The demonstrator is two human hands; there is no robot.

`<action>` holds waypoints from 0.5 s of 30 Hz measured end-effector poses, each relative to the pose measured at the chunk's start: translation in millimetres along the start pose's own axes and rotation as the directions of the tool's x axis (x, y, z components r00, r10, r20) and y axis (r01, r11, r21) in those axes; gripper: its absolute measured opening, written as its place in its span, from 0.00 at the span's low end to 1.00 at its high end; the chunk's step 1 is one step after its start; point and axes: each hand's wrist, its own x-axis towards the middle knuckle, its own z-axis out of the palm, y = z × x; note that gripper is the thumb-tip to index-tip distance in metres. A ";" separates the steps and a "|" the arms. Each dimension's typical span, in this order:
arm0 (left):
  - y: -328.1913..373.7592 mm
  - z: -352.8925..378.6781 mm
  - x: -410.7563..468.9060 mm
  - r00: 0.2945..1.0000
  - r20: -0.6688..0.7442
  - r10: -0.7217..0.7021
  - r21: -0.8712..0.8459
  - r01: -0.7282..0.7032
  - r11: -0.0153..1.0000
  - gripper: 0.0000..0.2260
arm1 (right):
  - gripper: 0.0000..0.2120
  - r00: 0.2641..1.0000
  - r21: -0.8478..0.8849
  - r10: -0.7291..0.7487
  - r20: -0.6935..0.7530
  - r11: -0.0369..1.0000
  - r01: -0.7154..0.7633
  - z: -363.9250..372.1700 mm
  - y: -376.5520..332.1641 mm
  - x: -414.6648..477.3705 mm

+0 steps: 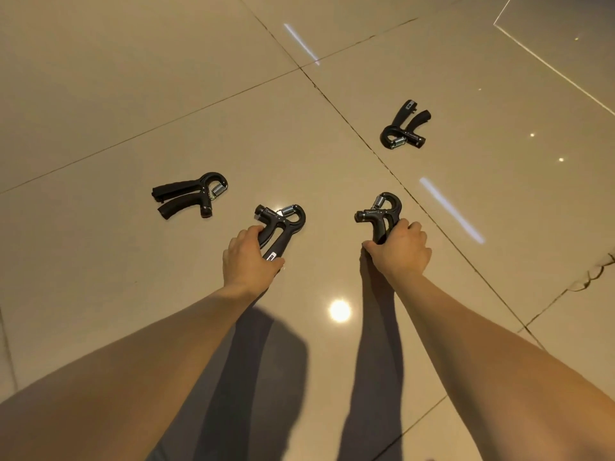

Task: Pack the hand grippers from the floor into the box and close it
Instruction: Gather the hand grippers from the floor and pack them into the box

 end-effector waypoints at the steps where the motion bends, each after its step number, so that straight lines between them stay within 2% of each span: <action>1: -0.9 0.3 -3.4 1.000 0.008 -0.013 0.015 0.013 1.000 0.33 | 0.29 1.000 0.009 -0.001 0.004 1.000 0.001 1.4 1.5 -2.7; 6: 4.3 1.1 -23.2 0.997 0.039 -0.062 -0.041 0.064 0.997 0.34 | 0.22 0.997 0.051 -0.039 0.062 0.998 0.036 0.3 21.6 -15.7; 10: 9.3 -3.0 -45.0 1.000 -0.016 0.000 -0.098 -0.002 0.995 0.34 | 0.19 0.992 0.117 -0.104 0.075 0.989 0.095 -5.4 36.4 -30.7; 15: 27.4 -12.3 -85.7 0.992 -0.113 0.064 -0.223 -0.088 0.971 0.28 | 0.16 0.983 0.222 -0.182 -0.004 0.959 0.178 -34.9 40.3 -60.4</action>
